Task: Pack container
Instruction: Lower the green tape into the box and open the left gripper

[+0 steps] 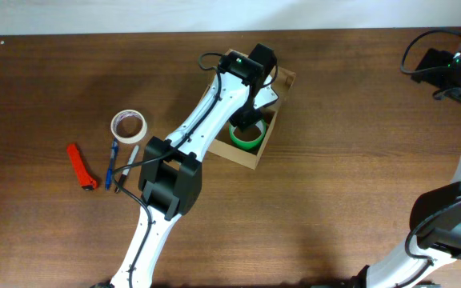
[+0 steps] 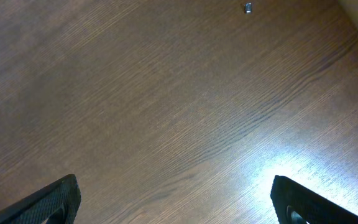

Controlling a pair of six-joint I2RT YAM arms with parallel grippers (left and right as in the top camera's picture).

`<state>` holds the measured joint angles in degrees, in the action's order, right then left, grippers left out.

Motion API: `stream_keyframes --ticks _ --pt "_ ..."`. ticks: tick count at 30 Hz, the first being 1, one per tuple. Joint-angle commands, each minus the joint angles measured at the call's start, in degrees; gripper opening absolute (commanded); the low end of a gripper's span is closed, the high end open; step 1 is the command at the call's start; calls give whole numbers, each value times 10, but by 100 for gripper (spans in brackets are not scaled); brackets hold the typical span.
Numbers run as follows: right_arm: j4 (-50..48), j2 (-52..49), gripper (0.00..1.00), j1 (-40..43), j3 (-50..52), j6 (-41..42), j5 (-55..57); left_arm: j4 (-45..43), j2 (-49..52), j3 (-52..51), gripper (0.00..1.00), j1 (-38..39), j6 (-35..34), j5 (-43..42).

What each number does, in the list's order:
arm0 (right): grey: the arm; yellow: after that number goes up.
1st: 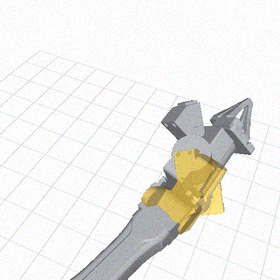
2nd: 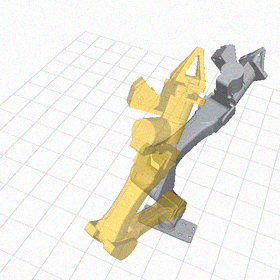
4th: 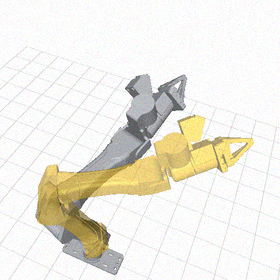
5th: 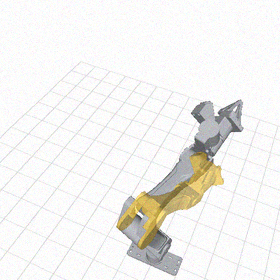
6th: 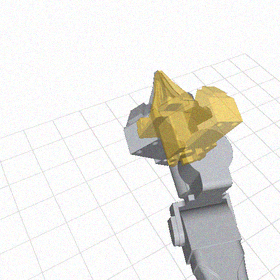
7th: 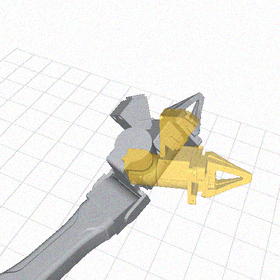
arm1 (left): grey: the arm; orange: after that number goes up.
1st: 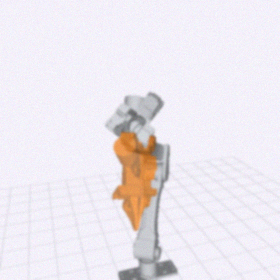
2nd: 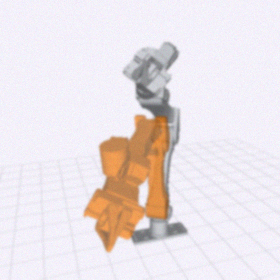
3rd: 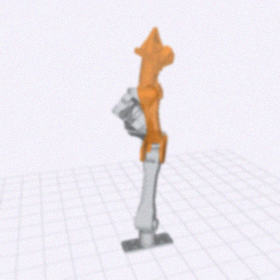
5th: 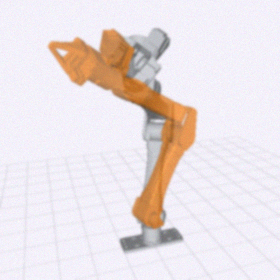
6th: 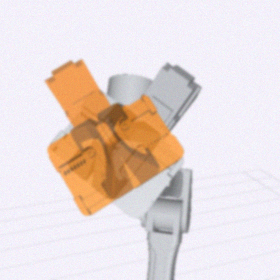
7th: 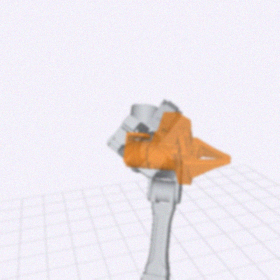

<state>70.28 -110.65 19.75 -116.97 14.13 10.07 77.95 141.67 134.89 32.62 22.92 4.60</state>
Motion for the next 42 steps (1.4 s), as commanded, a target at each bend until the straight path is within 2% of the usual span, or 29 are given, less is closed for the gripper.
stream_keyframes --ticks 1,12,18,21,23,42 --pt "0 4 99 2 -10 -2 5 -12 12 1 2 3 -7 -23" --pt "0 4 99 2 -10 -2 5 -34 12 1 2 4 -7 -23" --pt "0 4 99 2 -10 -2 5 -39 12 1 5 4 -7 -23" --pt "0 4 99 2 -10 -2 5 -41 12 1 5 4 -7 -23" --pt "0 4 99 2 -10 -2 5 -43 12 1 2 3 -7 -23" --pt "0 4 99 2 -10 -2 5 -43 19 1 2 2 -7 -18"
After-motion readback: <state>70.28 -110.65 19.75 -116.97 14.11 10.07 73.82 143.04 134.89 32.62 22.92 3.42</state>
